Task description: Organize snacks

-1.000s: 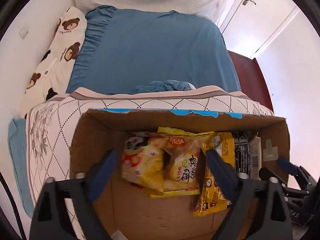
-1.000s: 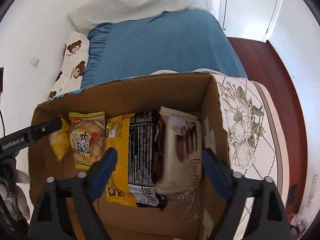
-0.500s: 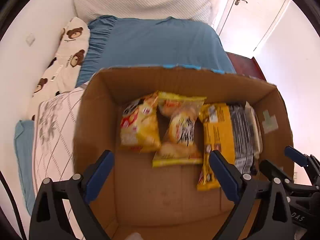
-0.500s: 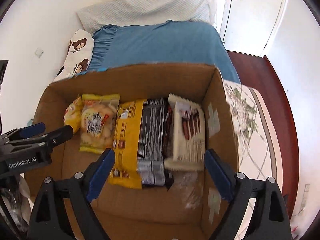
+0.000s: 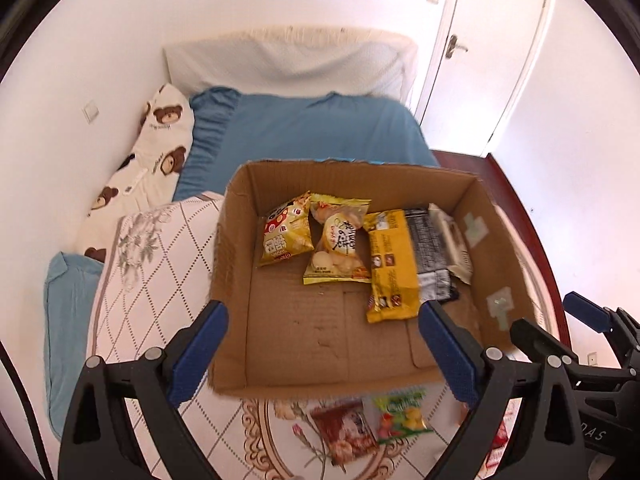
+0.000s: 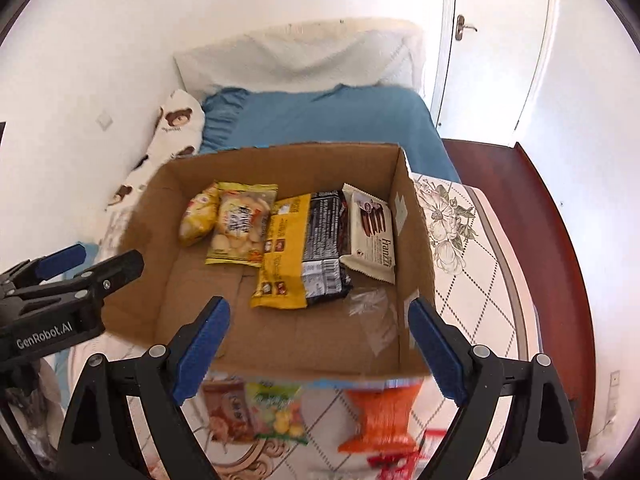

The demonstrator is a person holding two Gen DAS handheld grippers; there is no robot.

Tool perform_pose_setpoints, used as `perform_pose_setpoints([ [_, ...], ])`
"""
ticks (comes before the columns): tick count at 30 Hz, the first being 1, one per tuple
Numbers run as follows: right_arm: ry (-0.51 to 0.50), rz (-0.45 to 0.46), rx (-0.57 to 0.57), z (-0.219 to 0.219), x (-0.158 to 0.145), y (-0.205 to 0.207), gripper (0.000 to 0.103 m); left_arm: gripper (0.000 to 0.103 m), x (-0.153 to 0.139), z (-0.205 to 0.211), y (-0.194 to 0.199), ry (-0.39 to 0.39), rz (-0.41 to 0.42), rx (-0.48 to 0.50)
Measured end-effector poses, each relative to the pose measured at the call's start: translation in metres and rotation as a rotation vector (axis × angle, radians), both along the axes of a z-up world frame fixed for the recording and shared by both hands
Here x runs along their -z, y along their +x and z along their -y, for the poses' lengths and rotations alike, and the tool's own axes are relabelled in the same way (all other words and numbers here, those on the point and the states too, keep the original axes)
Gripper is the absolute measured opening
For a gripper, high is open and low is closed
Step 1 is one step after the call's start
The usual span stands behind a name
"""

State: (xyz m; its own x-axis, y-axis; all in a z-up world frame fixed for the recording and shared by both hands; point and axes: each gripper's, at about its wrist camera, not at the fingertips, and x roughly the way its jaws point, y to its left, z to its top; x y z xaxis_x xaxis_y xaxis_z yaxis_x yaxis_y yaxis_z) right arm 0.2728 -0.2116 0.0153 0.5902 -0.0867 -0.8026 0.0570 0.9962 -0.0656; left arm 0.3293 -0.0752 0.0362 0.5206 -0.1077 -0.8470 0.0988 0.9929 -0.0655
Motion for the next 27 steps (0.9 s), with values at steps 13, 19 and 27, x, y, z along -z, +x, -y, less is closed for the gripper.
perform_pose_setpoints([
  [13, 0.068, 0.107, -0.032, -0.012, -0.05, -0.097, 0.093, 0.097, -0.061, -0.002, -0.091, -0.023, 0.141, -0.018],
  [19, 0.131, -0.008, 0.032, 0.015, -0.011, -0.127, 0.093, 0.097, -0.021, -0.011, -0.111, -0.076, 0.064, -0.062],
  [27, 0.171, -0.279, 0.107, 0.045, 0.108, -0.143, 0.093, 0.097, 0.103, -0.012, -0.144, -0.012, -0.237, -0.042],
])
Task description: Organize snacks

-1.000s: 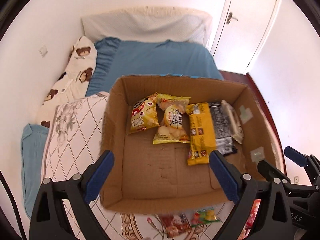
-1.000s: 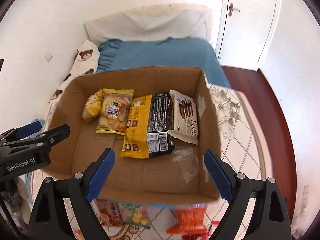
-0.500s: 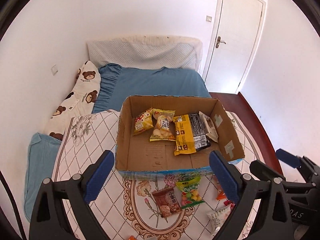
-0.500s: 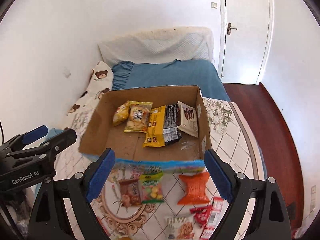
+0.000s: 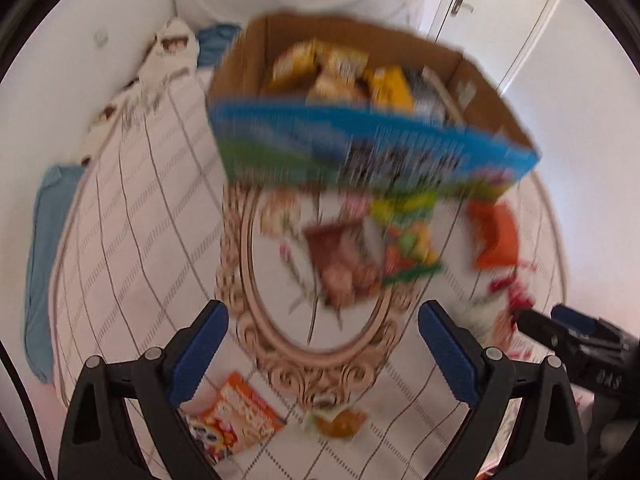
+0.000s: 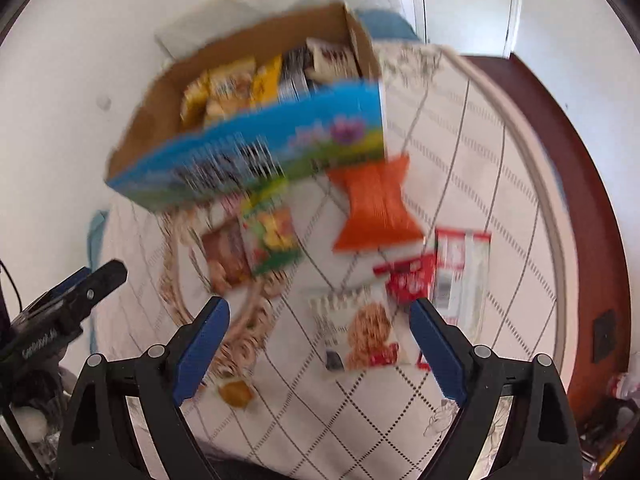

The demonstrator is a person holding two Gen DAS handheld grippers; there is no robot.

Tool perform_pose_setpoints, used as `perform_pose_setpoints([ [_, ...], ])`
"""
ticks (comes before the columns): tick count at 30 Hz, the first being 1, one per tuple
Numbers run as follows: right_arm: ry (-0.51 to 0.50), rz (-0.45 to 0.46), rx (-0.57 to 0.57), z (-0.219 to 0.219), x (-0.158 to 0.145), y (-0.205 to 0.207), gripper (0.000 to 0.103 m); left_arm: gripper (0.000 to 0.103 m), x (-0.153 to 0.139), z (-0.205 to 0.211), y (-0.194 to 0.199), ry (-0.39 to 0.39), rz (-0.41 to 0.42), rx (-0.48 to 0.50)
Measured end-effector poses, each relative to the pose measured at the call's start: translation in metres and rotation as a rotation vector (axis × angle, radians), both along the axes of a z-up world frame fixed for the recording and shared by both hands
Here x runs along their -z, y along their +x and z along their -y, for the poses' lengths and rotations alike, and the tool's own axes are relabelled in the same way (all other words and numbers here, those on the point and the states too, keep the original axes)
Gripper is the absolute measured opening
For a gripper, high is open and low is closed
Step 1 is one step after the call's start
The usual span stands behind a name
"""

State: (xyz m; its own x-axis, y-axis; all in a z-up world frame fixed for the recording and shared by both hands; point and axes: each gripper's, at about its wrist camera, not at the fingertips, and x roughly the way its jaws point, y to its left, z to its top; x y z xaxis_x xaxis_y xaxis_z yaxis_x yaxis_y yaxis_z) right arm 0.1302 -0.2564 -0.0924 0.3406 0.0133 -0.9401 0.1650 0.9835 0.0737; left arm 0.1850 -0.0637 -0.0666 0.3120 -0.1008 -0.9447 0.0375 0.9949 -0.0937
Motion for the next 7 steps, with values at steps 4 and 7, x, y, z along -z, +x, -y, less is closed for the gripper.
perform_pose_setpoints([
  [4, -0.04, -0.11, -0.014, 0.001, 0.057, 0.007, 0.093, 0.097, 0.044, -0.011, -0.021, 0.052, -0.11, -0.011],
  [7, -0.08, -0.157, -0.027, -0.001, 0.086, 0.012, 0.093, 0.097, 0.053, -0.019, -0.037, 0.141, -0.117, 0.023],
])
